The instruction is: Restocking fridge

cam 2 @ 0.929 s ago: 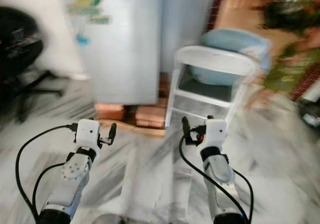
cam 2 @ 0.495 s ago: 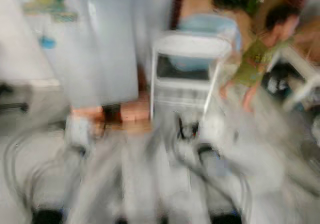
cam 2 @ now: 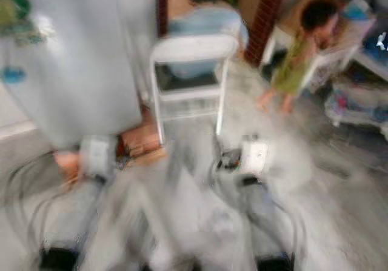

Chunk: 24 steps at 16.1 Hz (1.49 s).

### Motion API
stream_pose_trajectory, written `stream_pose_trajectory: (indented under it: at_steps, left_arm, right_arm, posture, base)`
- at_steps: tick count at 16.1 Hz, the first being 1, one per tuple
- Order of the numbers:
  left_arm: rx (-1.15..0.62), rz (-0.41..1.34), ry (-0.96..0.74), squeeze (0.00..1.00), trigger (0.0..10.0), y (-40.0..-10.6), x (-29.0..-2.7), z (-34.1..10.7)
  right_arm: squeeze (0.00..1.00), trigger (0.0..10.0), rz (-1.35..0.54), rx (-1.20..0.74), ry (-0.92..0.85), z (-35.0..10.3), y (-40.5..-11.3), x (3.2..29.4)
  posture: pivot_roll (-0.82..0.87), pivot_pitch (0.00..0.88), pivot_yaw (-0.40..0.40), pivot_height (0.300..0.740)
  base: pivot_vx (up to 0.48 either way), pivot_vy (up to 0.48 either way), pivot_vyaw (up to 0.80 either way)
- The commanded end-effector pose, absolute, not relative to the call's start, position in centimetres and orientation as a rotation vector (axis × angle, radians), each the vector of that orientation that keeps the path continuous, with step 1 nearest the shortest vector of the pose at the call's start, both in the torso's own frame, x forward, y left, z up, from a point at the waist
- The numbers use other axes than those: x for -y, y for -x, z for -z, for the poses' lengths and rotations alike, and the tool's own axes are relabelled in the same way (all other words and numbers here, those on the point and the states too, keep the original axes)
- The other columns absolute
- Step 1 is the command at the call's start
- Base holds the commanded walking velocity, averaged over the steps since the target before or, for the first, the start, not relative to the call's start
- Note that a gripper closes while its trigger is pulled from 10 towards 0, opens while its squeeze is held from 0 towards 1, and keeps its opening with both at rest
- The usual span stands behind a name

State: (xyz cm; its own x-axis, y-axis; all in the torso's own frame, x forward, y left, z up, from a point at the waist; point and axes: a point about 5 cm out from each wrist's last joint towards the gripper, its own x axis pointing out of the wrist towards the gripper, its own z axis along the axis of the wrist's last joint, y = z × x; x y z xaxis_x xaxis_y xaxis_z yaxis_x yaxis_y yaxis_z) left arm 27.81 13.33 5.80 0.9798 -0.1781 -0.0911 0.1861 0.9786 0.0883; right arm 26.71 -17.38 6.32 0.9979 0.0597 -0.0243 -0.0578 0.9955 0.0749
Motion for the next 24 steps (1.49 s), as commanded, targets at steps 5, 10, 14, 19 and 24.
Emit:
stream_pose_trajectory:
  at_steps: [5,10,14,19,24]
  left_arm:
    - [-0.154,0.167,-0.151,0.00,10.0,-26.7,-15.4,-4.1]
    - [-0.197,0.125,-0.183,0.00,10.0,-25.2,-17.8,-2.9]
    - [-0.200,0.128,-0.159,0.00,10.0,-24.8,-16.8,-2.8]
    - [-0.170,0.132,-0.156,0.00,10.0,-25.9,-16.7,-3.5]
    - [-0.164,0.147,-0.141,0.00,10.0,-26.0,-16.2,-3.8]
  right_arm:
    - [0.00,10.0,0.039,0.036,-0.068,-6.9,-25.7,18.8]
    - [0.00,10.0,0.168,-0.050,0.023,-5.2,-22.0,21.1]
    - [0.00,10.0,0.135,-0.059,0.067,-5.5,-23.3,20.1]
    - [0.00,10.0,0.102,-0.041,0.041,-6.3,-24.5,19.6]
    - [0.00,10.0,0.060,-0.036,0.041,-6.6,-24.8,19.0]
  posture:
    - [0.08,0.017,0.038,0.740]
    - [0.06,0.008,0.050,0.740]
    - [0.08,0.000,0.029,0.740]
    - [0.09,0.004,0.012,0.740]
    - [0.09,0.031,0.003,0.740]
  base:
    - [0.000,0.340,-0.60]
    - [0.000,0.000,0.00]
    - [0.000,0.455,0.00]
    - [0.000,0.480,0.00]
    - [0.000,0.480,-0.32]
